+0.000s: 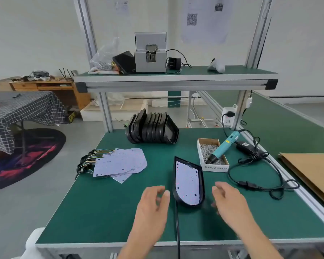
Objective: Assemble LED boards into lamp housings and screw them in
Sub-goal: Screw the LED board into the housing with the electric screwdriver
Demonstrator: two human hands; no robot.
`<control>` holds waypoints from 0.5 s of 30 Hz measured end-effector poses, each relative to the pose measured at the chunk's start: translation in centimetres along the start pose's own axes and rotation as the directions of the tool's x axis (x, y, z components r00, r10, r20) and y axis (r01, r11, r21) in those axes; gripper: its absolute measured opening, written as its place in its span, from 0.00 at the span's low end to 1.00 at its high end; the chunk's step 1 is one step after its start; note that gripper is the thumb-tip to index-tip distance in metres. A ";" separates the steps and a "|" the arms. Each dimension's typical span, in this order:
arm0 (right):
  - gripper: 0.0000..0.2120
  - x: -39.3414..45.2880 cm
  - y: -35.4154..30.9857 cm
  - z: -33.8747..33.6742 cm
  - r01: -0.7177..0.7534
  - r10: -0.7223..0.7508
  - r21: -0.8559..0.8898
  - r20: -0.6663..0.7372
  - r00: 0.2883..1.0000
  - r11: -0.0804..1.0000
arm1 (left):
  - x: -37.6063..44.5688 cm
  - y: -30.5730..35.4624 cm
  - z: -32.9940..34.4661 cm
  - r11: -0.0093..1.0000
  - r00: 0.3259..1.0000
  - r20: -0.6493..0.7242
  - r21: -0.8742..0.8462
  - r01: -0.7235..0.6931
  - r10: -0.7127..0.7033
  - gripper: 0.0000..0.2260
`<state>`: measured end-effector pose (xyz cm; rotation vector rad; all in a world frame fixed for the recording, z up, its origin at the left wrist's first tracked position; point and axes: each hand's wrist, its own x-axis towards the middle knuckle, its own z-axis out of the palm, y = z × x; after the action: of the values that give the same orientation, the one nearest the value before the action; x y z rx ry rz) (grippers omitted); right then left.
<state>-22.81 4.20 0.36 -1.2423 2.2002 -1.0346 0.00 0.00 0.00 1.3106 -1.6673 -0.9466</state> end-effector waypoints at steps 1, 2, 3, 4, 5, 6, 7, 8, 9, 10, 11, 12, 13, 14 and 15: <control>0.12 1.7 -0.3 0.8 -0.007 0.008 -0.034 0.024 1.000 0.999 | 1.9 0.3 0.8 0.998 0.997 0.066 0.045 0.041 -0.044 0.09; 0.12 2.5 -0.9 1.1 -0.021 0.024 -0.058 0.053 0.998 0.998 | 3.1 0.6 1.6 0.989 0.985 0.130 0.114 0.095 -0.110 0.13; 0.13 3.7 -1.1 1.9 -0.018 0.023 -0.071 0.079 0.997 0.997 | 4.5 0.6 2.4 0.982 0.976 0.164 0.145 0.121 -0.144 0.14; 0.14 4.5 -1.5 2.6 -0.042 0.052 -0.096 0.100 0.994 0.994 | 5.5 1.1 3.0 0.976 0.962 0.194 0.147 0.163 -0.190 0.12; 0.13 5.3 -1.3 3.4 -0.032 0.044 -0.118 0.104 0.994 0.993 | 6.3 0.8 3.8 0.975 0.957 0.204 0.126 0.182 -0.205 0.11; 0.12 5.5 -1.1 4.1 -0.035 0.048 -0.131 0.101 0.994 0.991 | 6.6 0.4 4.4 0.971 0.949 0.215 0.117 0.210 -0.231 0.12; 0.10 5.8 -0.6 4.6 -0.024 0.037 -0.120 0.101 0.994 0.992 | 7.0 -0.3 4.7 0.968 0.947 0.206 0.088 0.234 -0.247 0.11; 0.09 5.7 -0.4 4.9 -0.011 0.022 -0.099 0.111 0.994 0.995 | 7.2 -0.7 4.7 0.966 0.947 0.191 0.054 0.251 -0.257 0.08; 0.11 5.8 -0.3 5.3 0.008 -0.001 -0.067 0.111 0.994 0.998 | 7.6 -1.2 4.6 0.965 0.951 0.167 0.010 0.261 -0.259 0.05; 0.12 5.8 -0.3 5.5 0.013 -0.008 -0.043 0.110 0.994 0.999 | 8.0 -1.7 4.4 0.961 0.950 0.162 -0.027 0.274 -0.266 0.03; 0.12 5.9 -0.2 5.7 0.023 -0.021 -0.014 0.110 0.994 1.000 | 8.3 -2.2 4.2 0.956 0.949 0.168 -0.075 0.282 -0.267 0.04; 0.12 5.9 -0.3 5.7 0.033 -0.033 0.001 0.115 0.993 0.999 | 8.5 -2.7 4.1 0.946 0.944 0.187 -0.127 0.298 -0.272 0.05; 0.12 6.0 -0.2 5.7 0.047 -0.048 0.008 0.117 0.992 0.999 | 8.6 -3.0 3.9 0.931 0.937 0.207 -0.178 0.318 -0.280 0.06; 0.13 6.1 -0.2 5.8 0.056 -0.057 0.009 0.122 0.991 0.998 | 8.7 -3.2 3.7 0.916 0.930 0.228 -0.216 0.338 -0.289 0.07; 0.13 6.2 -0.1 5.7 0.069 -0.069 0.009 0.127 0.989 0.998 | 8.8 -3.3 3.6 0.908 0.925 0.241 -0.231 0.349 -0.294 0.09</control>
<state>-22.24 -3.49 -3.17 -1.3528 2.0710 -0.9580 -3.34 -8.95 -3.21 1.3609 -1.4226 -1.4943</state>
